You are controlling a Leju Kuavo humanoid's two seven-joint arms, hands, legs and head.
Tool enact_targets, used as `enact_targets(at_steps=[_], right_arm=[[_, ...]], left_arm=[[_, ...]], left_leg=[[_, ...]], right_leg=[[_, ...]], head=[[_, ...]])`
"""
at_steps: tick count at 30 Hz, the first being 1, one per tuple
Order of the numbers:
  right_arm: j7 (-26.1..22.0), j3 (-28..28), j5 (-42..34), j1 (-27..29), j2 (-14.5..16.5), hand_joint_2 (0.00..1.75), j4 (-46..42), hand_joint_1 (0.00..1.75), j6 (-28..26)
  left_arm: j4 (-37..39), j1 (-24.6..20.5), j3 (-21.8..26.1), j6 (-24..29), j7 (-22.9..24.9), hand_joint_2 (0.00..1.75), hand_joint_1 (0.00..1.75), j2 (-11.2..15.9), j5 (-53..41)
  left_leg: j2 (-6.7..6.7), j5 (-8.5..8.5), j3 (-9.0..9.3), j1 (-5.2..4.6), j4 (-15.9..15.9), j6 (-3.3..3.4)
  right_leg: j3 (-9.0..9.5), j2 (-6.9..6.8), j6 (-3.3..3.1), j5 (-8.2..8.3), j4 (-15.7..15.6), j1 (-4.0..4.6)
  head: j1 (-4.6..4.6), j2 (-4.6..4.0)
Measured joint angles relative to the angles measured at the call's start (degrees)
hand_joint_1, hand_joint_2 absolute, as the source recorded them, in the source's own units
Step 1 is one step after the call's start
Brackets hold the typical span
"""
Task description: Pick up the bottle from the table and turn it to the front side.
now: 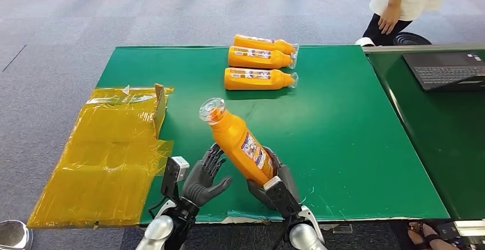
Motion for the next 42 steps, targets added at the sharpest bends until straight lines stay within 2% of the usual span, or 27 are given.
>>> enact_targets(at_steps=[8,15,22,37,41,42], right_arm=[[0.03,0.00,-0.03,-0.03,1.33,1.75,1.04,1.75,0.42],[0.17,-0.02,1.08,-0.54,2.73,1.75,1.72,1.75,0.79],[0.15,-0.33,1.64,-1.28,3.20,1.75,2.65,1.75,0.63],[0.07,-0.99,1.81,-1.93,3.49,1.75,4.32,1.75,0.62],[-0.05,-1.67,1.94,-2.20,3.72,1.75,5.44,1.75,0.49],[-0.07,-1.83,1.99,-2.25,3.77,1.75,5.69,1.75,0.37]], left_arm=[[0.00,-4.26,-2.86,2.00,0.14,1.75,0.00,-1.02,-2.26],[0.71,-9.51,-4.42,7.70,-0.92,1.75,0.00,-1.51,-12.09],[2.86,-12.55,-5.73,7.90,-1.38,1.75,0.00,-1.52,-14.16],[6.09,-14.82,-6.63,6.67,-1.40,1.75,0.03,-1.79,-14.14],[9.72,-17.13,-8.06,4.86,-1.48,1.75,1.75,-2.80,-13.27],[10.70,-17.68,-8.40,4.37,-1.71,1.75,1.75,-3.12,-12.92]], left_leg=[[0.02,0.02,0.00,0.02,0.00,-0.04],[0.02,0.03,-0.02,0.01,0.00,-0.05],[0.04,0.03,-0.01,0.01,0.00,-0.05],[0.03,0.03,-0.02,0.01,0.00,-0.05],[0.01,0.04,-0.02,0.00,0.01,-0.05],[0.02,0.04,-0.02,0.00,0.01,-0.05]], right_leg=[[-0.03,0.03,-0.01,0.00,0.02,0.02],[-0.05,0.03,-0.01,0.00,0.01,0.01],[-0.05,0.05,-0.01,0.01,0.02,0.01],[-0.06,0.05,-0.01,0.01,0.01,0.00],[-0.04,0.04,0.00,0.01,0.01,-0.01],[-0.04,0.04,0.00,0.02,0.01,-0.01]], head=[[0.00,0.00],[0.00,0.00],[0.00,-0.01],[0.00,0.00],[0.00,0.00],[0.00,0.00]])
